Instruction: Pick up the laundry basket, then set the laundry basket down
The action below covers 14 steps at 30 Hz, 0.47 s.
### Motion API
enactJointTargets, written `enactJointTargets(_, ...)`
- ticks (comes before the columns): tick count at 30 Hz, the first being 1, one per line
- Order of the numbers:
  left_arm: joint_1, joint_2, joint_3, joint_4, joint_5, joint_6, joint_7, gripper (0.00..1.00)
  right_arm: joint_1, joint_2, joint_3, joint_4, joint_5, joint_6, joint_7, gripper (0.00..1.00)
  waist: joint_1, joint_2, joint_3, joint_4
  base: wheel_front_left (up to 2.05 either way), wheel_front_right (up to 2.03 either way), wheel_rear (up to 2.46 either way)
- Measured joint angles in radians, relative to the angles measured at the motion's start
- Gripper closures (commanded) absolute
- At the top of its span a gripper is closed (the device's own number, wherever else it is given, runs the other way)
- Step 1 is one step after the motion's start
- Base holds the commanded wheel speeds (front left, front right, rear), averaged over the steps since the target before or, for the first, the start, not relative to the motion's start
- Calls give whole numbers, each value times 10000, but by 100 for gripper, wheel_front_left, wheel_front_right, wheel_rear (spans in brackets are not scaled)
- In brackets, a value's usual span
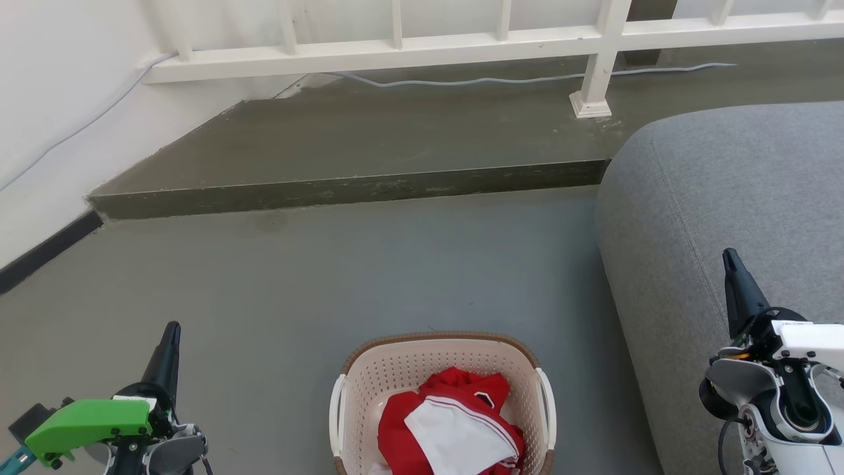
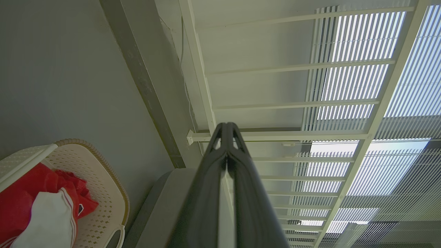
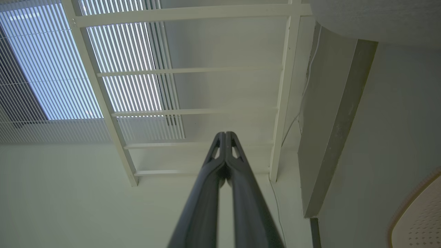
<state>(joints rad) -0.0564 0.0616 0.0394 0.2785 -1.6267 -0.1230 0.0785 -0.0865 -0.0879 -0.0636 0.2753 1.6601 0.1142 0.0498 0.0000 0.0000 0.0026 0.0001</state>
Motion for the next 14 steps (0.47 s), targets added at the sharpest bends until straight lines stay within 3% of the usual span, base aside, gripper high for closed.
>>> enactJointTargets(14, -1, -13, 13, -2, 0, 0, 0, 100, 0, 6, -10, 17, 0, 0, 54, 100, 0, 0, 0, 0, 0, 0, 0)
